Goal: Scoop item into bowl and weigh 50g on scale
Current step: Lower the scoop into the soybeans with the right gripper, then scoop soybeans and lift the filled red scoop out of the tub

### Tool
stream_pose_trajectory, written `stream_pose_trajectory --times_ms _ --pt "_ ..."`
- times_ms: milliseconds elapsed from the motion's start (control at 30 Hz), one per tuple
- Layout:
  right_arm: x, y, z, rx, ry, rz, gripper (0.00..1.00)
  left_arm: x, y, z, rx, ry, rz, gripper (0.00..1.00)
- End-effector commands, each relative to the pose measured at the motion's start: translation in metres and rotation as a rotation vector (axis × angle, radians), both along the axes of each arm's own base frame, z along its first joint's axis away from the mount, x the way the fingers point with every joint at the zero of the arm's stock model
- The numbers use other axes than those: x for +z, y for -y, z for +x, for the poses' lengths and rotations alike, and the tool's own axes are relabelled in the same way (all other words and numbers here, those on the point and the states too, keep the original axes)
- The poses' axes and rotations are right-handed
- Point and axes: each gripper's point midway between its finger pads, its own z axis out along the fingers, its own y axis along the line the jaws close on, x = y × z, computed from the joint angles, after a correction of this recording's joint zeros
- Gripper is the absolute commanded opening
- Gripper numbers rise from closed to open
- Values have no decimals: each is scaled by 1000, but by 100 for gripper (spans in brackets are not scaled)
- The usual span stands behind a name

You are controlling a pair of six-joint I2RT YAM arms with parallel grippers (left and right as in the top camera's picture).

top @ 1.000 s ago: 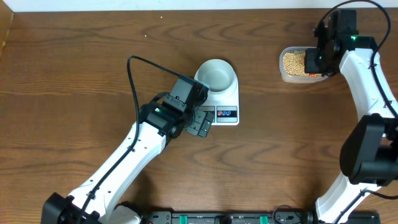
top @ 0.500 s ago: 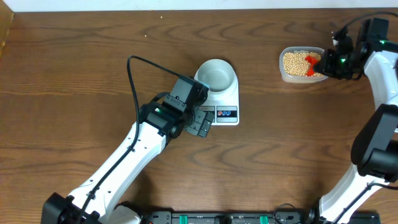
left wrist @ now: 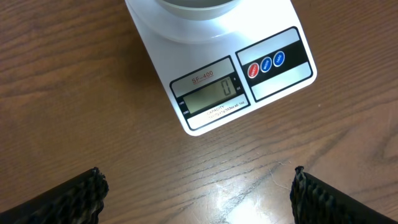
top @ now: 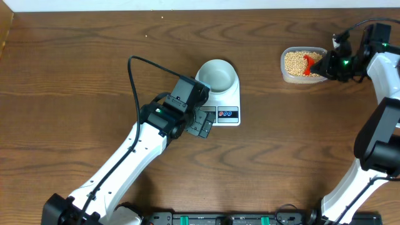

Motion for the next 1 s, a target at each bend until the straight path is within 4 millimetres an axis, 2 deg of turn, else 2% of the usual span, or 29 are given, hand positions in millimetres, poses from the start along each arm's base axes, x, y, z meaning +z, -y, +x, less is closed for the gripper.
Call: stream_pose_trajectory --times_ms 0,133,233,367,567,967 --pt "-11 -16 -1 17 -34 76 1 -5 -2 -1 8 -15 9 96" --pt "-8 -10 -2 2 -30 106 1 -5 -2 -1 8 -15 9 96" --pt "-3 6 -2 -28 -11 128 1 -5 -2 -1 8 -15 9 96" --pt "15 10 -3 -9 57 247 1 -5 -2 -1 8 -15 9 96" --pt "24 26 -9 -24 89 306 1 -5 -2 -1 8 -15 9 96" --pt "54 39 -18 -8 203 465 1 -5 -2 -1 8 -15 9 96"
